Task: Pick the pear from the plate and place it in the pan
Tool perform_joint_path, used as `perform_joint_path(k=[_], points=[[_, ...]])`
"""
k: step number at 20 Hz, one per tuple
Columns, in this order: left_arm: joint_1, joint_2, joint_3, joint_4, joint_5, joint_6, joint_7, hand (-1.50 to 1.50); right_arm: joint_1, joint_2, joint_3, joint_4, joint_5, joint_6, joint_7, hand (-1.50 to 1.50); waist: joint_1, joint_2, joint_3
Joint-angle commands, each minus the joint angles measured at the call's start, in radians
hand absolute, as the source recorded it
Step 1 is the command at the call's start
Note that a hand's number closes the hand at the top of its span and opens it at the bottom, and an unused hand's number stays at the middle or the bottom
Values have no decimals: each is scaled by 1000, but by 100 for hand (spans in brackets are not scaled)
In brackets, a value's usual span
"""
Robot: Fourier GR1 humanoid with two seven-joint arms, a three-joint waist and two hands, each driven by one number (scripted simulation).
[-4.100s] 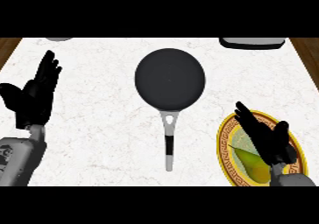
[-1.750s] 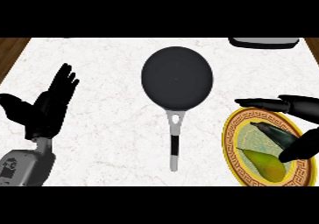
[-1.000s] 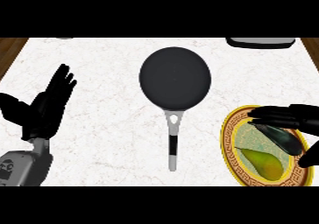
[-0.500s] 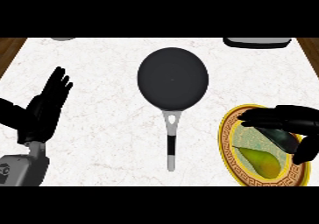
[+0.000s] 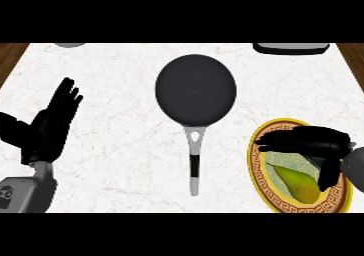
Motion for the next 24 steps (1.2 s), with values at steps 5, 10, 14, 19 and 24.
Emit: perform_joint_path(k=[5, 10, 14, 19, 24], points=[[40, -5, -7, -71, -21, -7, 30, 0, -16, 98, 27, 150, 56, 27, -147, -150, 4, -1, 1], [2, -45, -7, -25, -40, 21, 29, 0, -40, 110, 20, 147, 19, 81, -139, -150, -3, 0, 0], [-9, -42, -14, -84, -51, 38, 94, 0, -9, 127, 56, 115, 45, 68, -95, -150, -6, -2, 0], [11, -37, 14, -31, -35, -4, 29, 0, 44, 167, 95, 76, 47, -20, -135, 150, -9, 0, 0], [-11, -13, 34, -42, -30, -16, 60, 0, 66, 191, 90, 75, 22, -49, -131, 150, -7, 1, 1]])
